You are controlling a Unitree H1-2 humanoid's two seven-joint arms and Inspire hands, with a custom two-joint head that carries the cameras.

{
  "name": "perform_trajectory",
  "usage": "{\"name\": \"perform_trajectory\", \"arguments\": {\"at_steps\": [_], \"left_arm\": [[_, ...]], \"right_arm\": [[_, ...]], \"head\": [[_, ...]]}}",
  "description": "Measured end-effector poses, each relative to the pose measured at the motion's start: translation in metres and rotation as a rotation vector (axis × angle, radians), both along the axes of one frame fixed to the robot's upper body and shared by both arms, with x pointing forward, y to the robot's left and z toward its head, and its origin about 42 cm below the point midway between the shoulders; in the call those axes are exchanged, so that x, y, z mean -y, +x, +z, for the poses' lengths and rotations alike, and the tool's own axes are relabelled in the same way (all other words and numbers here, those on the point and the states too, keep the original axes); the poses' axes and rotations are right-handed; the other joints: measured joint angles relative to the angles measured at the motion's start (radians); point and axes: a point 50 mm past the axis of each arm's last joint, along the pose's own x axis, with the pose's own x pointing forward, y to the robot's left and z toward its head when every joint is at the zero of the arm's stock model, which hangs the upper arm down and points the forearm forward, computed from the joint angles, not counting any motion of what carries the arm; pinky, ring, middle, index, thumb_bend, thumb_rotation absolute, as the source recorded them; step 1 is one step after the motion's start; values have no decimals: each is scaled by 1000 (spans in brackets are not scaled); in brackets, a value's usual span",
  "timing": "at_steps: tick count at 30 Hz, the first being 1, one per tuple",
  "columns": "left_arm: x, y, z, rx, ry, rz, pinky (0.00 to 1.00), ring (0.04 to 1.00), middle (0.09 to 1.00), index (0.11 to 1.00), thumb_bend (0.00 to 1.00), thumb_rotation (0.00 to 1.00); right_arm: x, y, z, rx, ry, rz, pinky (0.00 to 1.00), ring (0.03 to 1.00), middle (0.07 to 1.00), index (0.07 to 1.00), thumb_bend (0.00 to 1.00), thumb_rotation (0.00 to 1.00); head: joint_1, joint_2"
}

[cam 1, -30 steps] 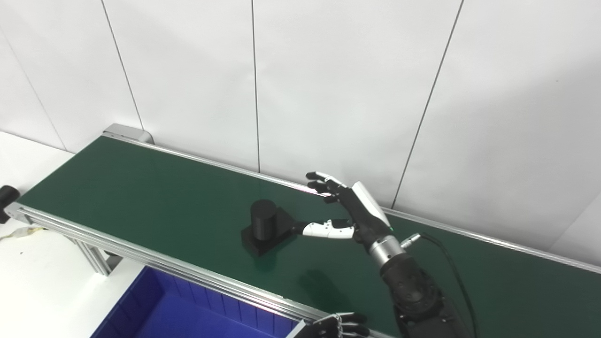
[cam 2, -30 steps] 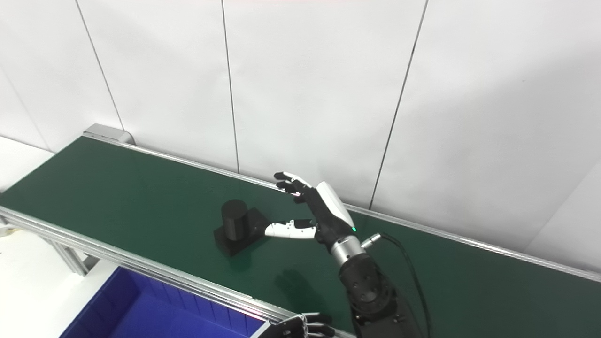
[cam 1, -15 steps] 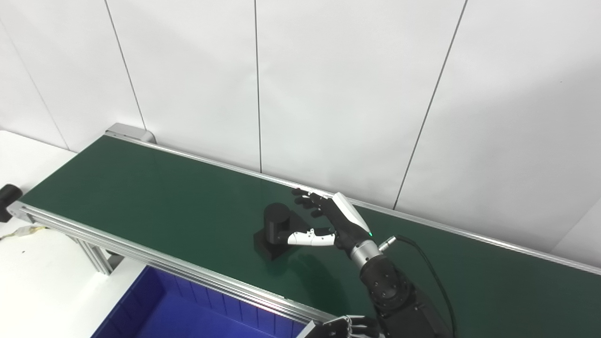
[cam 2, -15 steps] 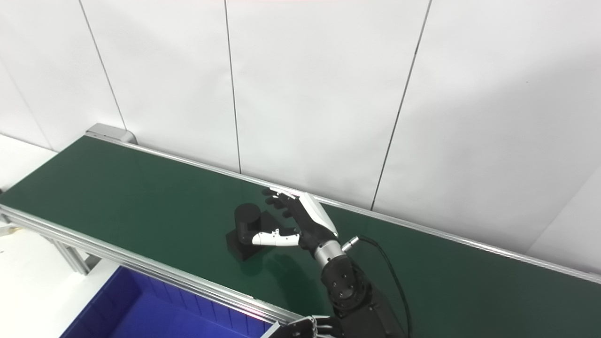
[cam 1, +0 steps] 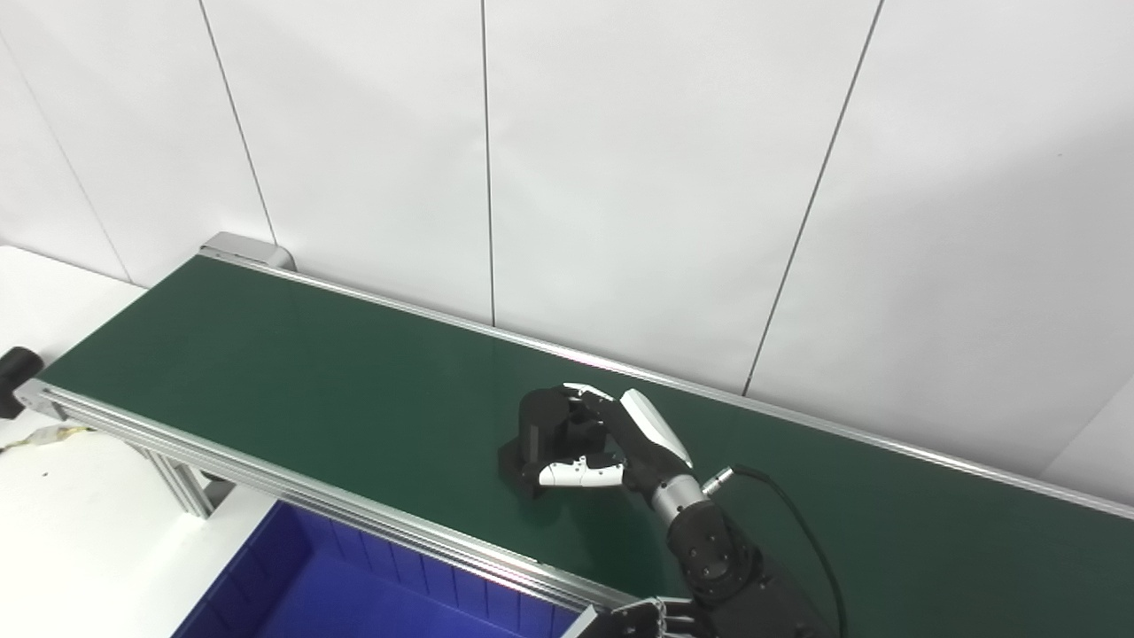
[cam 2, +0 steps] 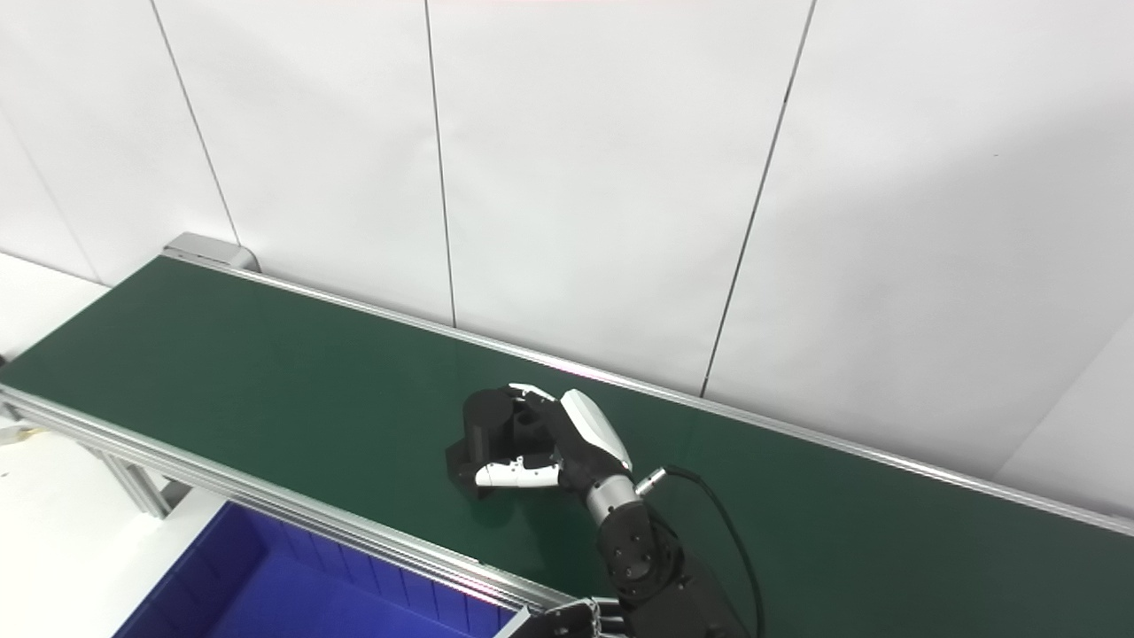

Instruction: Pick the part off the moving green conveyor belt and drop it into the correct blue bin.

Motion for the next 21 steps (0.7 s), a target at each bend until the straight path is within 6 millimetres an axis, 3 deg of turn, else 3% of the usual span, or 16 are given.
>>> {"name": "perform_trajectory", "arguments": {"at_steps": [10, 13, 14, 15, 16, 18, 21], "left_arm": [[1, -1, 2, 10, 15, -6, 647, 700, 747, 769, 1000, 160], [1, -2, 2, 9, 17, -5, 653, 706, 751, 770, 1000, 165], [1, -2, 2, 8, 17, -5, 653, 706, 751, 770, 1000, 165], [0, -2, 2, 8, 17, -5, 655, 707, 751, 769, 1000, 162], [0, -3, 2, 8, 17, -5, 657, 709, 752, 770, 1000, 163], [0, -3, 2, 7, 16, -3, 659, 713, 758, 770, 1000, 162], [-2, -4, 1, 4, 3, 4, 654, 712, 761, 768, 1000, 168]], "right_arm": [[3, 5, -2, -17, 27, -38, 749, 804, 791, 821, 763, 380], [4, 5, -2, -2, 35, -61, 669, 719, 729, 750, 739, 251], [5, 5, -3, 4, 39, -70, 669, 719, 729, 750, 739, 251], [6, 5, -3, 12, 45, -81, 613, 662, 688, 706, 737, 170], [7, 5, -5, 23, 57, -93, 554, 609, 648, 603, 631, 152], [10, 5, -6, 45, 84, -130, 461, 514, 495, 540, 548, 31], [12, 4, -8, 73, 129, -167, 472, 452, 483, 510, 521, 1]], "head": [[-5, 5], [-5, 6], [-5, 6], [-5, 8], [-8, 8], [-9, 11], [-11, 12]]}}
